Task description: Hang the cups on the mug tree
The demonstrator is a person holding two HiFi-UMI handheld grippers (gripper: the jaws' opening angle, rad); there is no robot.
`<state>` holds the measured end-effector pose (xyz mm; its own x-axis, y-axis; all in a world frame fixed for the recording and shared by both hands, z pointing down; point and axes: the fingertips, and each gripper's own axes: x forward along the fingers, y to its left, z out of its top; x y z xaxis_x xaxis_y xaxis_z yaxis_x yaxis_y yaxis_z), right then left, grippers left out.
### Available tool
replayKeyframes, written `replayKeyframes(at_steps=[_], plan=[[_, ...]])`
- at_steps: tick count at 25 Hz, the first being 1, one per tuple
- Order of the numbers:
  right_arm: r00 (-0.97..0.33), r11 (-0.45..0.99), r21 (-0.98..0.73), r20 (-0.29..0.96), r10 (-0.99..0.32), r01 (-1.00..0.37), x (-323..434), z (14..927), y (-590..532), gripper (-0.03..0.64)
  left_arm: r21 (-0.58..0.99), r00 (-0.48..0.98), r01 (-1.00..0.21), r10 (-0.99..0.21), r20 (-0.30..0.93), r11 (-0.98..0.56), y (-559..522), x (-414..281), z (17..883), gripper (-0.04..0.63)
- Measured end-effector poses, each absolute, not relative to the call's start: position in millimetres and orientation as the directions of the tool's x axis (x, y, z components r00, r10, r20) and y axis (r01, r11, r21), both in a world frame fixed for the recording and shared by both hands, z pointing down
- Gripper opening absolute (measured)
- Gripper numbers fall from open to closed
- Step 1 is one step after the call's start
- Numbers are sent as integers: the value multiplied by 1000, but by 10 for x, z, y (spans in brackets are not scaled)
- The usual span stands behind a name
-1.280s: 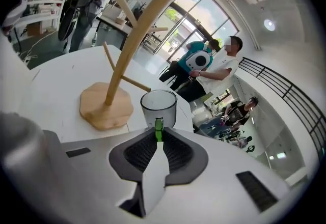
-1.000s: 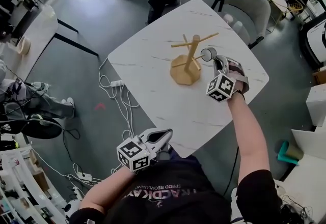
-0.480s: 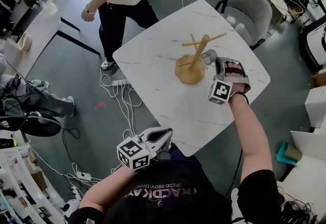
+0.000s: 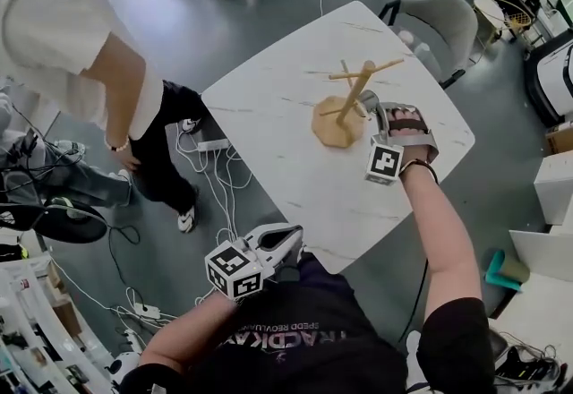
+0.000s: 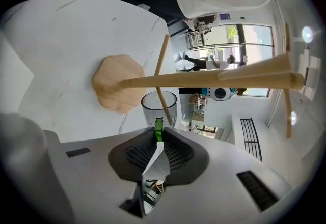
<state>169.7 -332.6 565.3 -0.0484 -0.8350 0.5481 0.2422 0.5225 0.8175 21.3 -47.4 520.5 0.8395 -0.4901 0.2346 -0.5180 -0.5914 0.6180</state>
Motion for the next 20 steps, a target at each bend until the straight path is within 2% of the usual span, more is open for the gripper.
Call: replayKeyframes(at_steps=[5,20], plan=[[-5,527,801,551,-835,285,1735,5678,-3299,41,620,836,-520,-498,230,-587,-458,167,5174,-3],[-4,553,760,589,-808,340,1585,5770,-3145,43,621,829,-521,-520,206,-585,-419,45,5124,-3]])
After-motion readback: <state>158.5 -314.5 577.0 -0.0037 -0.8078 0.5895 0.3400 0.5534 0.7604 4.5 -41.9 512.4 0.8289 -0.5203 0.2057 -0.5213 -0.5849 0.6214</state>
